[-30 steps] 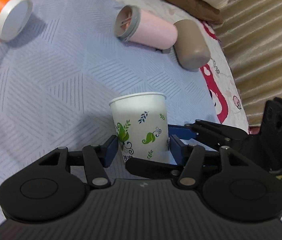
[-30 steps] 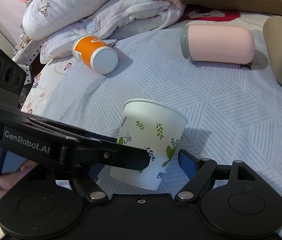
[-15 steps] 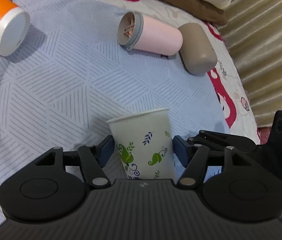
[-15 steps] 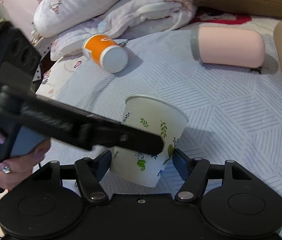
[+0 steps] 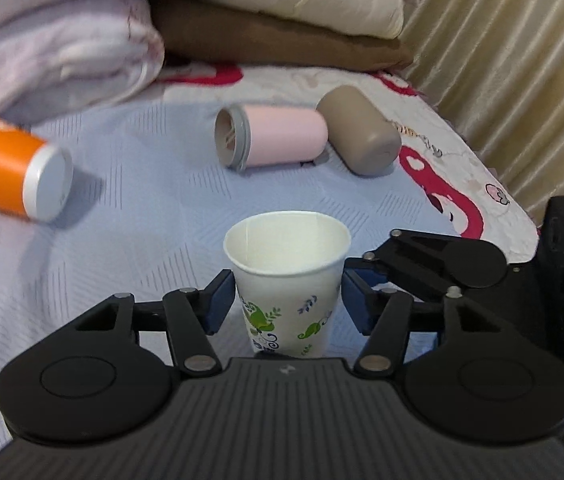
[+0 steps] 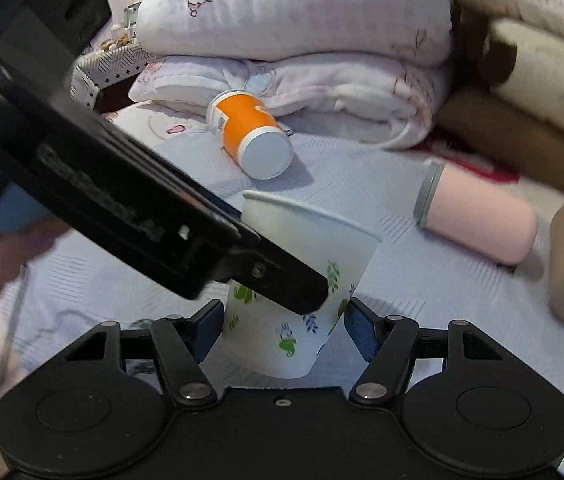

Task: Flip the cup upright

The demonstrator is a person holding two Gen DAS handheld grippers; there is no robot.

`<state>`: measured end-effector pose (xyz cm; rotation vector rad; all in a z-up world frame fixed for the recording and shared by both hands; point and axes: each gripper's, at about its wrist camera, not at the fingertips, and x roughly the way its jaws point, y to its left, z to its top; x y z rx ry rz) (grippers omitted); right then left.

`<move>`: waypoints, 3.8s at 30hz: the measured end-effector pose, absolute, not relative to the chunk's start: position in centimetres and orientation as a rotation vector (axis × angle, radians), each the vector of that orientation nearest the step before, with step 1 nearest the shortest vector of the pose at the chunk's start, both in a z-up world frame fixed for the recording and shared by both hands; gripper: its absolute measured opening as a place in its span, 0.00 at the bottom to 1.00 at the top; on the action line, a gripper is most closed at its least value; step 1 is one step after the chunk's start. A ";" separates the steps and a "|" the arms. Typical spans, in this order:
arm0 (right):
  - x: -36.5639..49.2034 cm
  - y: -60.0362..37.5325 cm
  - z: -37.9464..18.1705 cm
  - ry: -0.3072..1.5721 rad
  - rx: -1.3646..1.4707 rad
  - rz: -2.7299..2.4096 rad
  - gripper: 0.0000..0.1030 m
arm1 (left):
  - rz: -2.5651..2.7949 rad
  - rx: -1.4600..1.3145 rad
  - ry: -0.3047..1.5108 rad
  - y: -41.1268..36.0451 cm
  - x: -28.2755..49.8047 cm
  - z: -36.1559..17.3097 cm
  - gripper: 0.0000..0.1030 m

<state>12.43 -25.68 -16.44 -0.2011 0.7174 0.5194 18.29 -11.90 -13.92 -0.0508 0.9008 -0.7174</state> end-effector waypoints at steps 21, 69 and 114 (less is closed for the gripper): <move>15.5 -22.6 -19.0 0.455 -0.487 0.412 0.68 | -0.672 0.028 0.733 -11.4 19.6 -15.1 0.56; 6.9 -25.9 -8.5 0.730 -0.027 0.257 0.78 | -0.367 0.028 0.938 -8.0 9.3 -5.1 0.65; -3.2 -28.8 6.7 0.770 0.114 0.009 0.99 | -0.182 0.140 0.880 -7.9 0.3 6.7 0.98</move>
